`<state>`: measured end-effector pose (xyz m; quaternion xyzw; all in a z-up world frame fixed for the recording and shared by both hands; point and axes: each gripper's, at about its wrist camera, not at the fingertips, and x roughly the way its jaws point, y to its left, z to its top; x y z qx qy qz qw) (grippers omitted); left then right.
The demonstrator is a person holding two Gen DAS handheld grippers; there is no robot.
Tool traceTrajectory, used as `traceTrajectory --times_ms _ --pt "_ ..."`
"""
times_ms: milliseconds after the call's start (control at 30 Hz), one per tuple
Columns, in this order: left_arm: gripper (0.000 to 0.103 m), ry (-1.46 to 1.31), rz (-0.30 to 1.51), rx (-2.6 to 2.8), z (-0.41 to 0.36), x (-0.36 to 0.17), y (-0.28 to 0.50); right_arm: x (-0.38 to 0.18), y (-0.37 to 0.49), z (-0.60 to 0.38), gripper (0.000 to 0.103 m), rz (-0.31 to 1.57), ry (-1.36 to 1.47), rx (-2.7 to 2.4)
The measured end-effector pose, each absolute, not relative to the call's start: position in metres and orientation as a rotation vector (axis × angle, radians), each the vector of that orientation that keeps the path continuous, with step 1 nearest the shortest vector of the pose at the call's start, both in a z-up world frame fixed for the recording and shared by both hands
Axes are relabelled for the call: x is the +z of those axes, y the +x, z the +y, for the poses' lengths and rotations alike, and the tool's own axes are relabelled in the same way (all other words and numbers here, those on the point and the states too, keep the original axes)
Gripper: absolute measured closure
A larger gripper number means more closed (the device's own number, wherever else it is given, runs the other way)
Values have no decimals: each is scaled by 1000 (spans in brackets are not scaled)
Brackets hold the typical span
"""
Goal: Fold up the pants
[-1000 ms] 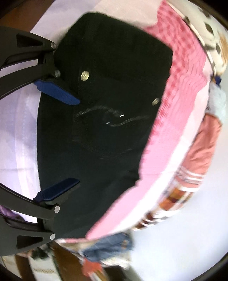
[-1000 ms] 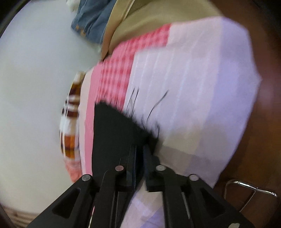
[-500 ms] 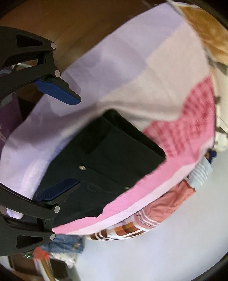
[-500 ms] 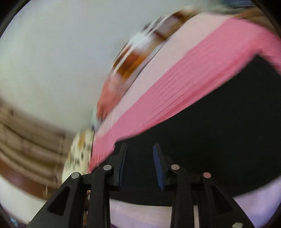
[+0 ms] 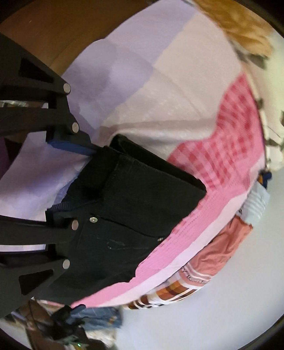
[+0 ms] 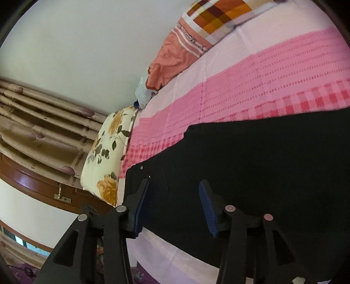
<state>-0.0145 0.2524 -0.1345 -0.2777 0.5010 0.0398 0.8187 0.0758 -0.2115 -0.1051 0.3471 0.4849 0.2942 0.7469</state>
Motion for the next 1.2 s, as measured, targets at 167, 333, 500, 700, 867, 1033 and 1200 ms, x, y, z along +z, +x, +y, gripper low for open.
traceTrajectory --times_ms 167,333,500,700,867,1033,1200 --pt "82 -501 1019 44 246 -114 1 -119 74 -219 54 1091 831 623" --pt "82 -493 1079 33 254 -129 5 -131 71 -217 52 1115 849 614" --pt "82 -554 1104 30 262 -139 1 -131 71 -213 51 1123 848 615" --pt "82 -489 1077 26 253 -130 3 -118 81 -215 50 1079 817 623" --pt "82 -530 1101 27 261 -147 1 -99 112 -210 50 1039 570 651" --pt "81 -477 1108 41 255 -145 2 -103 151 -184 50 1053 423 731" --pt "79 -510 1104 63 256 -146 3 -111 179 -149 50 1055 247 812"
